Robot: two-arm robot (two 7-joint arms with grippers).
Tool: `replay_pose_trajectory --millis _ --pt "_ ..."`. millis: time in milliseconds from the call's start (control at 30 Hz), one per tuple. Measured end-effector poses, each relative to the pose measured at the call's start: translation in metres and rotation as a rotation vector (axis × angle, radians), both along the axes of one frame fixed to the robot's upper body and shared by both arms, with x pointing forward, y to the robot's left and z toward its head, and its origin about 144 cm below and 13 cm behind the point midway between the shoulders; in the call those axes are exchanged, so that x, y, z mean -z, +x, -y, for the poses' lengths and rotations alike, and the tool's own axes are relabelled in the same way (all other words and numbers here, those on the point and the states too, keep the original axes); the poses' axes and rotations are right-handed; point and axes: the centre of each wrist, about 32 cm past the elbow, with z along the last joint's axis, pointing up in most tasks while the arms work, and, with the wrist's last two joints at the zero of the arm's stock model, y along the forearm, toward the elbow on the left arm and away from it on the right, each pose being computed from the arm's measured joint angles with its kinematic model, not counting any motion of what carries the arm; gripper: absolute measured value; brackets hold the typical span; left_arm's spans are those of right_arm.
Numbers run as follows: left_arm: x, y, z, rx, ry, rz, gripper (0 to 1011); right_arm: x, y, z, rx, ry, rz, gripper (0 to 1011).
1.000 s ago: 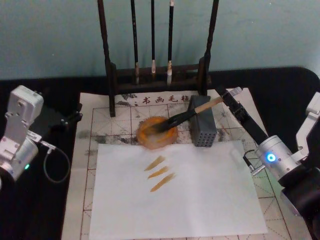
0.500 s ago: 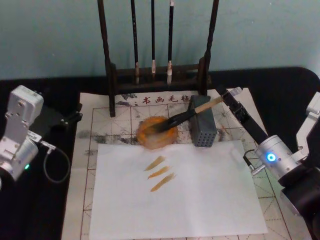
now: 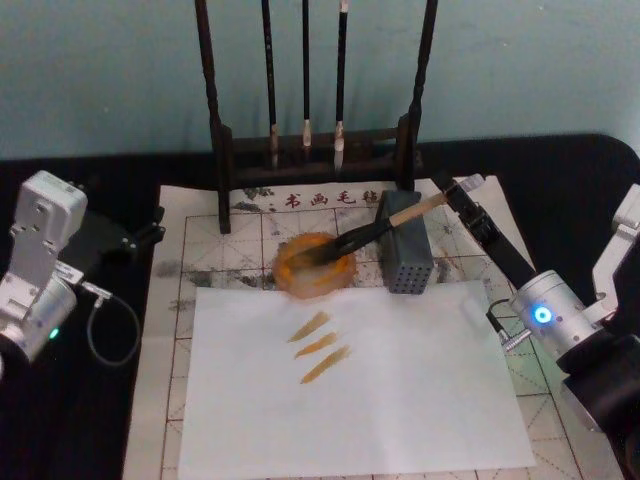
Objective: Pick up the brush from the inkstone, write on the paper, then place the brush back to its original position.
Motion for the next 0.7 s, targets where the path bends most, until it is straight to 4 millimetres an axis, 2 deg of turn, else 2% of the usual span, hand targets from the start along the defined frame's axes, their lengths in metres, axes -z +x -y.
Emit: replay_pose_trajectory --millis 133,267,467,500,567,633,700 --pt "0.0000 0.0000 0.0000 0.000 0.000 0.000 1001 0.0001 0.0000 0.0000 0.000 0.000 0.000 994" --pt "0.0000 0.0000 0.0000 0.000 0.000 0.000 1001 0.0001 0.0000 0.0000 0.000 -0.001 0.000 918" --pt "0.0000 0.0000 0.0000 0.000 0.000 0.000 1001 0.0001 0.0000 0.0000 0.000 -0.001 0.000 752" --pt "0.0000 0.0000 0.0000 0.000 0.000 0.000 1001 0.0001 0.0000 0.0000 0.000 -0.001 0.000 695" --pt "0.0000 0.0000 0.0000 0.000 0.000 0.000 1001 0.0001 0.0000 0.0000 -0.001 -0.001 0.000 660" --pt "0.0000 0.0000 0.0000 0.000 0.000 0.000 1001 0.0001 0.0000 0.0000 0.000 -0.001 0.000 575" --pt "0.0000 0.0000 0.0000 0.000 0.000 0.000 1001 0.0001 0.0000 0.0000 -0.001 -0.001 0.000 544"
